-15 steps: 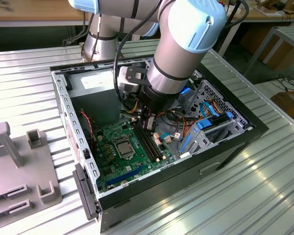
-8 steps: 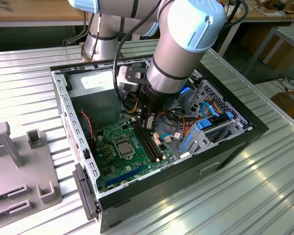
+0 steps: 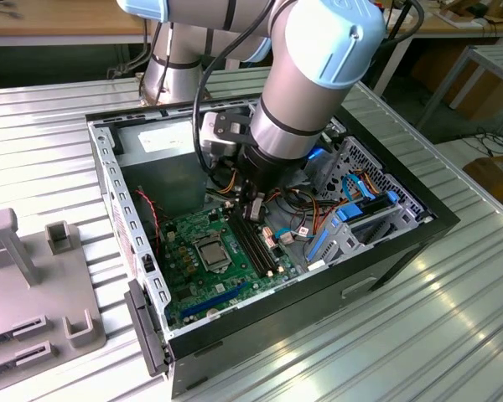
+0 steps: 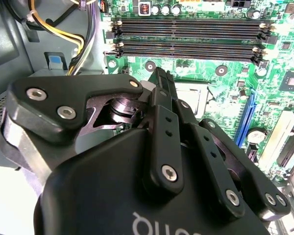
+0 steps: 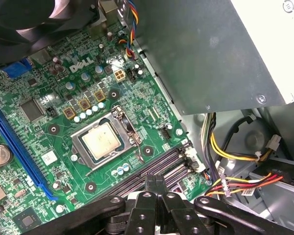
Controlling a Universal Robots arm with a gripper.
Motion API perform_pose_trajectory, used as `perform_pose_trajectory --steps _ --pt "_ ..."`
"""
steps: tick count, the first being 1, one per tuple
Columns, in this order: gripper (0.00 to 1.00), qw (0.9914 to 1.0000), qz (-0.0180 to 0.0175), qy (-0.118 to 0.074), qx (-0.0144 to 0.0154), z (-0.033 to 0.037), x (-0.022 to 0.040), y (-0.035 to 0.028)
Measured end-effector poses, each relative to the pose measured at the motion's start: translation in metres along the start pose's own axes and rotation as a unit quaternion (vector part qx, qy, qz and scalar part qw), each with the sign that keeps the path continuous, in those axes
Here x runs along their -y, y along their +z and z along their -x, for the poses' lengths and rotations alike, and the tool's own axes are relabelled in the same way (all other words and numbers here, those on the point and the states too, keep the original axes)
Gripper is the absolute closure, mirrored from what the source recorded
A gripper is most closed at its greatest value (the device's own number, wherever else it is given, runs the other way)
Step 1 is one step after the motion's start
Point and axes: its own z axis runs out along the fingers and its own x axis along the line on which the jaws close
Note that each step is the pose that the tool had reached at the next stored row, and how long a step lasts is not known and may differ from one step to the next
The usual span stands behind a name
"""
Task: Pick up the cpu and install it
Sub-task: 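Install the first cpu locking lever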
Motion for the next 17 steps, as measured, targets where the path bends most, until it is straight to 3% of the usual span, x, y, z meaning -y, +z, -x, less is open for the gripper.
perform_pose_trajectory --steps 7,10,13,15,17 --pt "0.89 0.99999 0.0006 -0.004 -0.0003 0.0067 -0.0038 0.0011" --pt "0.89 0.99982 0.0027 -0.019 -0.0014 0.0087 -0.005 0.0015" --pt "0.89 0.99819 0.0083 -0.059 -0.0045 0.0103 -0.006 0.0018" --pt "0.89 0.99726 0.0102 -0.073 -0.0054 0.0108 -0.0063 0.0019" --pt "0.89 0.9969 0.0108 -0.078 -0.0058 0.0108 -0.0063 0.0019"
